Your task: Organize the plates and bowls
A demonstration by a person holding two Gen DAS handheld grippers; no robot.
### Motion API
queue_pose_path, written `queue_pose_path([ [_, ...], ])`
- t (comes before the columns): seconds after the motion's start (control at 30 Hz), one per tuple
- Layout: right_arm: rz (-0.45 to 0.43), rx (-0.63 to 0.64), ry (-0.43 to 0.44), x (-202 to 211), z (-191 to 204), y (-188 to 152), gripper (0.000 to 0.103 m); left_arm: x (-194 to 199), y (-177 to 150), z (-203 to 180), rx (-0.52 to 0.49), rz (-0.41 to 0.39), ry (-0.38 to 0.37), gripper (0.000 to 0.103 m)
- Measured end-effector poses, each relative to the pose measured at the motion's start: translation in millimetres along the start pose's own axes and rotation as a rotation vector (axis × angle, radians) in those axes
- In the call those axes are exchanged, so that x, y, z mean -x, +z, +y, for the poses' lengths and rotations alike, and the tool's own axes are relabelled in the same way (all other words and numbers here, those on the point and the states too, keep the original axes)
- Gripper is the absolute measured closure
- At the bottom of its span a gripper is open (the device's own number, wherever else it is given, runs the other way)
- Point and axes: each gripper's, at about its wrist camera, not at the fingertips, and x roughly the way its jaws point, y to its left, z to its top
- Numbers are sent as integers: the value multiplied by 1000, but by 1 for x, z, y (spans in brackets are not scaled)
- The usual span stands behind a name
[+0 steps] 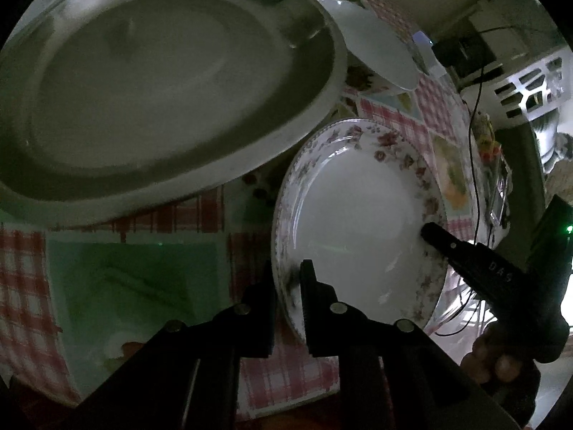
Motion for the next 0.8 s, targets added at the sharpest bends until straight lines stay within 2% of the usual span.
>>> queue_pose_path([
  [0.27, -83, 33, 20, 16, 13, 4, 87, 16, 7, -4, -41, -73, -5, 88],
  [0.6, -106, 19, 37, 27, 10, 4, 87, 32, 1, 0, -72, -101, -12, 88],
  [0.8, -149, 11, 51, 41, 8, 3, 87, 40, 2, -7, -97, -129, -26, 88],
])
